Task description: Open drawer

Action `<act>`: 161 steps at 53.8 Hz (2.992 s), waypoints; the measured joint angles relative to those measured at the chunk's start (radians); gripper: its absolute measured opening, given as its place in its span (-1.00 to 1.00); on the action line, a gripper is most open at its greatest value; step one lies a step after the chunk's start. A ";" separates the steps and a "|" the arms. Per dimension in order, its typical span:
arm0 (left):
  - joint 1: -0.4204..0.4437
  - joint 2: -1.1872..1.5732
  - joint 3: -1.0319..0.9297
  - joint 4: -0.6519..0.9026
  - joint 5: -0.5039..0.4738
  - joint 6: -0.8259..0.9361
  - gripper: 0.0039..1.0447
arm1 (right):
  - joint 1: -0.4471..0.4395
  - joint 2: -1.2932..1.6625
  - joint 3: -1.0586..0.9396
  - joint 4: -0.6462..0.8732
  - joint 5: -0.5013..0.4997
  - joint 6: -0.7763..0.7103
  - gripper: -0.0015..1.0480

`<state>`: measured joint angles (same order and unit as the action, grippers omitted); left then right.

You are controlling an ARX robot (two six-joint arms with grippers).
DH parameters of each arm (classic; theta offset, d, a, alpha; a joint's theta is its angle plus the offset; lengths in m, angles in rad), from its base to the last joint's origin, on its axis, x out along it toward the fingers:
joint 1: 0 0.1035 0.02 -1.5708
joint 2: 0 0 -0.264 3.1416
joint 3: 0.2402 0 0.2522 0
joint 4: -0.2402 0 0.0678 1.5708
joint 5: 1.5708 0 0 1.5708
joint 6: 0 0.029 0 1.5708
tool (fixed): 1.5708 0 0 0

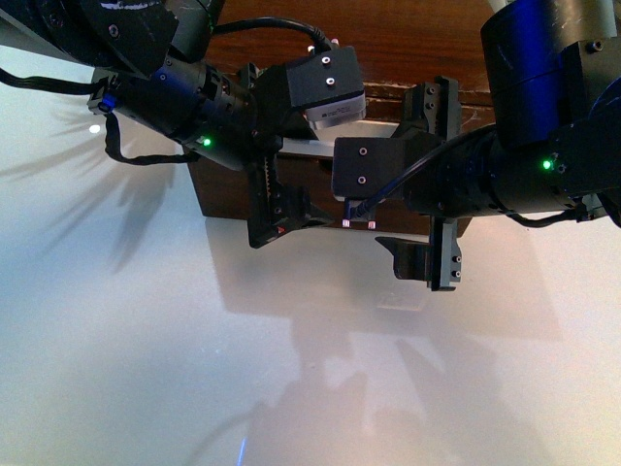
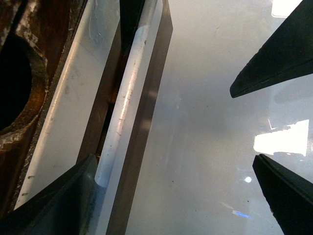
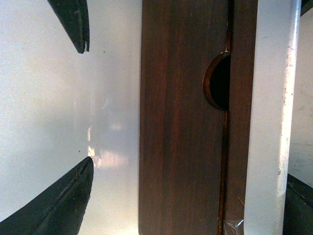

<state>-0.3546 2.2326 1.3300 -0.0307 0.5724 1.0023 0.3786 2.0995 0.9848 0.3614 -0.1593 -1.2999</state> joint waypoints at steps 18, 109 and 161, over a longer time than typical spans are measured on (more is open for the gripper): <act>-0.002 -0.026 -0.060 0.027 0.014 0.006 0.84 | 0.021 -0.024 -0.058 0.016 -0.008 0.001 0.83; -0.004 -0.204 -0.365 0.069 0.089 0.051 0.84 | 0.182 -0.154 -0.300 0.080 0.018 0.121 0.83; 0.118 -0.496 -0.488 0.113 0.206 -0.120 0.84 | 0.137 -0.504 -0.473 0.112 0.043 0.204 0.83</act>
<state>-0.2363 1.7370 0.8425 0.0818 0.7784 0.8825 0.5156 1.5959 0.5117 0.4736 -0.1158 -1.0958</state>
